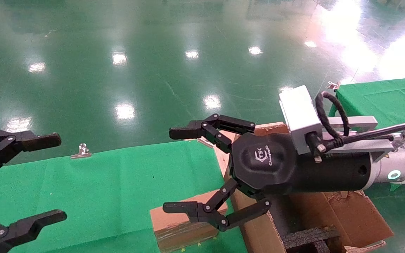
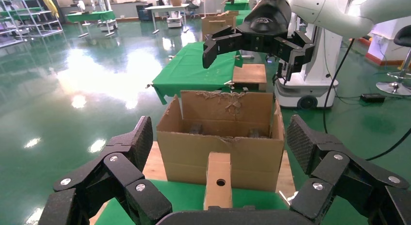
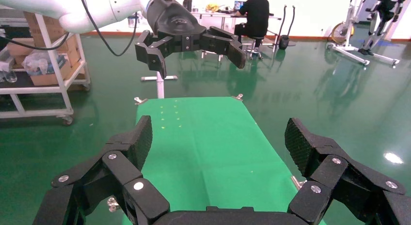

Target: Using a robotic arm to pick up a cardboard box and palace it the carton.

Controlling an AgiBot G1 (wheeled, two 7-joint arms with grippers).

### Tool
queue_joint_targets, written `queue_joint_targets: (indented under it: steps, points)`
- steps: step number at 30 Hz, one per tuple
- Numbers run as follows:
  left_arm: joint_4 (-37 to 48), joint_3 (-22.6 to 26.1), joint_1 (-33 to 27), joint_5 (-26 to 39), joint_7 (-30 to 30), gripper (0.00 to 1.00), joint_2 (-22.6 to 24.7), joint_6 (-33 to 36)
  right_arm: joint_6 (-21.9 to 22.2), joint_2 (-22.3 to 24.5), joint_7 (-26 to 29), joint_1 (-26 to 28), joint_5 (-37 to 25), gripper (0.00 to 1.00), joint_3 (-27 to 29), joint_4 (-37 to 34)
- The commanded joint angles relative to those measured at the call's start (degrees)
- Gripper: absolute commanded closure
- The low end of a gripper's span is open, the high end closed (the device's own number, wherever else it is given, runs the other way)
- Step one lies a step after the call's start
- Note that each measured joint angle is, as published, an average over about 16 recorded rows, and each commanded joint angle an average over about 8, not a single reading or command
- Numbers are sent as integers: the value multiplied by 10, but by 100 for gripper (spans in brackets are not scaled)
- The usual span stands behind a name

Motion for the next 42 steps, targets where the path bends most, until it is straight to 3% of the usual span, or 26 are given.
queue_joint_targets:
  steps: [1, 15, 23, 24, 32, 42]
  points:
    - [0, 0, 0, 0, 0, 0, 0, 0, 0, 0, 0, 0, 0, 0, 0, 0]
    - [0, 0, 0, 0, 0, 1, 0, 0, 0, 0, 0, 0, 0, 0, 0, 0]
    - [0, 0, 0, 0, 0, 97, 0, 0, 0, 0, 0, 0, 0, 0, 0, 0]
    - [0, 0, 0, 0, 0, 100, 0, 0, 0, 0, 0, 0, 0, 0, 0, 0]
    - [0, 0, 0, 0, 0, 100, 0, 0, -2, -2, 13, 22, -39, 0, -20, 5]
    - [0, 0, 0, 0, 0, 100, 0, 0, -25, -53, 48, 110, -219, 0, -116, -9]
